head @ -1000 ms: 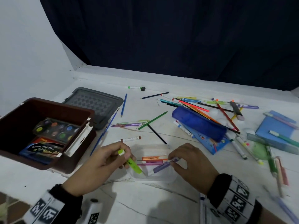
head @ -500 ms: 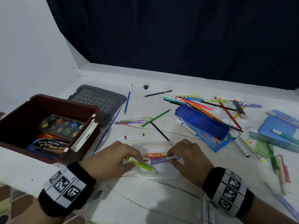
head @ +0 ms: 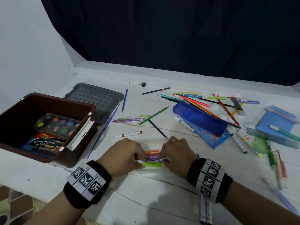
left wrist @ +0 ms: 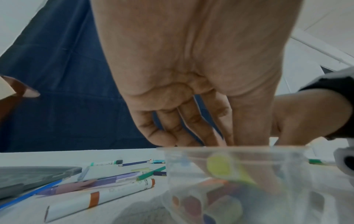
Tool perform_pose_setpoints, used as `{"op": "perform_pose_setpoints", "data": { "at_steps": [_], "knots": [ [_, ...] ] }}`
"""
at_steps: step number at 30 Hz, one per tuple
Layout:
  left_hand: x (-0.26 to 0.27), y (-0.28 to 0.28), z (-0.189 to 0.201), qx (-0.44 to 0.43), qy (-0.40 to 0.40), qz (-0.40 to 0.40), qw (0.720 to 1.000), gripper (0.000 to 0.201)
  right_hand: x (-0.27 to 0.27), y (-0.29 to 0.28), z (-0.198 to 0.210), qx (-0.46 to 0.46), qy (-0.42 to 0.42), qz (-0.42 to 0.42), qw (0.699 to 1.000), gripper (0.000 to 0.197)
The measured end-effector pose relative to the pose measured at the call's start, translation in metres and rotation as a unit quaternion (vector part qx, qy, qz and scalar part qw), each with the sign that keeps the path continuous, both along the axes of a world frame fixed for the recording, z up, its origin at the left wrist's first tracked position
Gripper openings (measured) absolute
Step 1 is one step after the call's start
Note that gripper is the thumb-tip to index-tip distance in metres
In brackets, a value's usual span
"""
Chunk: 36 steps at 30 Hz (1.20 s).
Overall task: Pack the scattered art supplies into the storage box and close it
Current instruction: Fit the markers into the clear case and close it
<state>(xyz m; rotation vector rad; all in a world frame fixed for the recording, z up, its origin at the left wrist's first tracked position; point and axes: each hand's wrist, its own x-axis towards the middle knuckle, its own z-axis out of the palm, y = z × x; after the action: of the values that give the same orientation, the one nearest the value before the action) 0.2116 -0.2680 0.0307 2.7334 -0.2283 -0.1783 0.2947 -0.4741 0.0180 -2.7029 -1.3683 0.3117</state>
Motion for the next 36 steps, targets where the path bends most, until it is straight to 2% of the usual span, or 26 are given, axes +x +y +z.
{"op": "perform_pose_setpoints", "data": {
  "at_steps": [6, 12, 18, 21, 25, 28, 33, 36],
  "knots": [
    [0.007, -0.017, -0.01, 0.103, -0.007, 0.011, 0.995, 0.02, -0.001, 0.003, -0.001, -0.003, 0.007, -0.006, 1.0, 0.024],
    [0.009, -0.017, -0.011, 0.1, -0.01, 0.032, 0.994, 0.019, -0.002, -0.001, -0.004, 0.013, 0.034, -0.01, 0.999, 0.027],
    [0.013, -0.01, -0.011, 0.082, -0.022, 0.009, 0.996, 0.023, -0.003, -0.001, -0.003, 0.038, 0.049, -0.016, 0.998, 0.023],
    [0.012, -0.005, -0.009, 0.036, -0.026, -0.005, 0.999, 0.026, -0.002, -0.003, -0.005, 0.043, 0.055, -0.009, 0.997, 0.025],
    [0.004, 0.002, -0.012, -0.052, -0.074, 0.017, 0.996, 0.019, 0.0, -0.007, -0.002, 0.057, 0.053, -0.002, 0.997, 0.025],
    [-0.003, 0.01, -0.02, -0.043, -0.12, 0.043, 0.991, 0.023, 0.002, -0.012, 0.008, 0.094, 0.042, 0.001, 0.995, 0.023],
    [-0.002, 0.019, -0.021, -0.049, -0.126, 0.047, 0.99, 0.03, 0.036, -0.029, 0.023, 0.189, 0.016, -0.07, 0.979, 0.016],
    [0.003, 0.022, -0.02, -0.07, -0.129, 0.051, 0.988, 0.03, 0.077, -0.042, 0.02, 0.157, 0.0, -0.141, 0.978, 0.022]
  ]
}}
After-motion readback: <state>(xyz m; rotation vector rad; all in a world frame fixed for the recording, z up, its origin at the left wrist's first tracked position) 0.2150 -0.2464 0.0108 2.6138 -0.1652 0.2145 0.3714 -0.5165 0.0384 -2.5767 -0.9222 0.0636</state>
